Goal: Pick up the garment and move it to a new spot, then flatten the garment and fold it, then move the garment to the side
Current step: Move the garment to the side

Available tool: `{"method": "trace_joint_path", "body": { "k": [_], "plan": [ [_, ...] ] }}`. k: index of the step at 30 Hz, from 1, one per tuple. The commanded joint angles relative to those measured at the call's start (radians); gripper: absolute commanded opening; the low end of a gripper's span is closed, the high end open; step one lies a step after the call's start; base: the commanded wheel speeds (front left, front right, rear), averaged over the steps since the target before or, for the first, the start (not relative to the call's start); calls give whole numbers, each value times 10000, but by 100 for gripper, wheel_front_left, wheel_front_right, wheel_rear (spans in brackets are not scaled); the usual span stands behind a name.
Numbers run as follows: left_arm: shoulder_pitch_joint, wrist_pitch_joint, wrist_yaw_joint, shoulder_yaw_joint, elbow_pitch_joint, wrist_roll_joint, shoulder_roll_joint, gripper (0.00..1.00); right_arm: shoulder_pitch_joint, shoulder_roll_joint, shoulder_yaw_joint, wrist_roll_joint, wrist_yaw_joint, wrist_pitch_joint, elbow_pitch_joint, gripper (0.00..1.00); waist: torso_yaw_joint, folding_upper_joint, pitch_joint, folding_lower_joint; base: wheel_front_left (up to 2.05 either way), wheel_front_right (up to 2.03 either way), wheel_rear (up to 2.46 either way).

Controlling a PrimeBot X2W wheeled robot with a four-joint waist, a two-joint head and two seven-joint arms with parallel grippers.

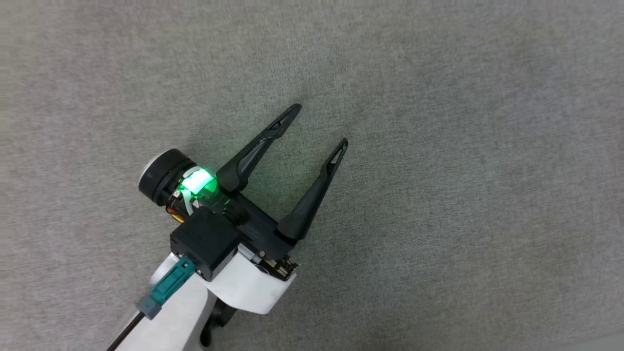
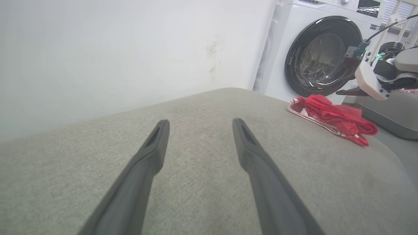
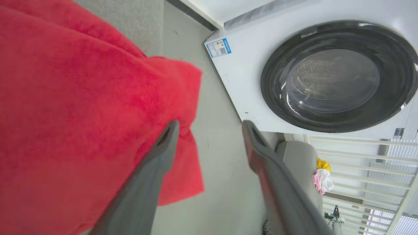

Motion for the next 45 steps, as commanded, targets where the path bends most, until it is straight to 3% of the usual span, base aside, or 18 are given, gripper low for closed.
{"method": "trace_joint_path", "body": {
  "k": [1, 5, 11, 19, 20, 28, 34, 45],
  "plan": [
    [133, -22, -14, 65, 56, -82, -150, 100, -237, 101, -29, -129, -16, -88, -62, 100, 81, -1, -394, -1, 0, 0, 0],
    [578, -22, -14, 452, 126, -300, -529, 100, -372, 385, 39, -2, -18, -505, -421, 100, 199, -1, -1199, -1, 0, 0, 0],
    [1545, -22, 1, 1758, 347, -353, -913, 100, -580, 1488, 143, 595, -16, -1657, -1098, 100, 464, -1, -2715, -1, 0, 0, 0],
    [3264, -22, 53, 3864, 698, -299, -1409, 100, 656, 3520, 539, 2171, -13, -3331, -2315, 100, 830, -1, -4637, -1, 0, 0, 0],
    [3844, -22, 48, 4380, 835, -247, -1509, 100, 1446, 4349, 808, 2555, -13, -3570, -2763, 100, 889, -1, -5143, -1, 0, 0, 0],
    [4948, -22, 63, 5099, 1302, 34, -1885, 100, 3164, 5922, 1798, 3185, -13, -4444, -3186, 100, 1013, -1, -5934, -1, 0, 0, 0],
    [5412, -22, 35, 5265, 1602, 364, -2251, 100, 4022, 6479, 2360, 3343, -12, -5221, -3002, 100, 1125, -1, -6196, -1, 0, 0, 0],
    [5585, -22, 16, 5538, 1801, 835, -2566, 100, 4747, 7151, 2503, 2998, -12, -5768, -2766, 100, 1223, -1, -6321, -1, 0, 0, 0]
  ]
}}
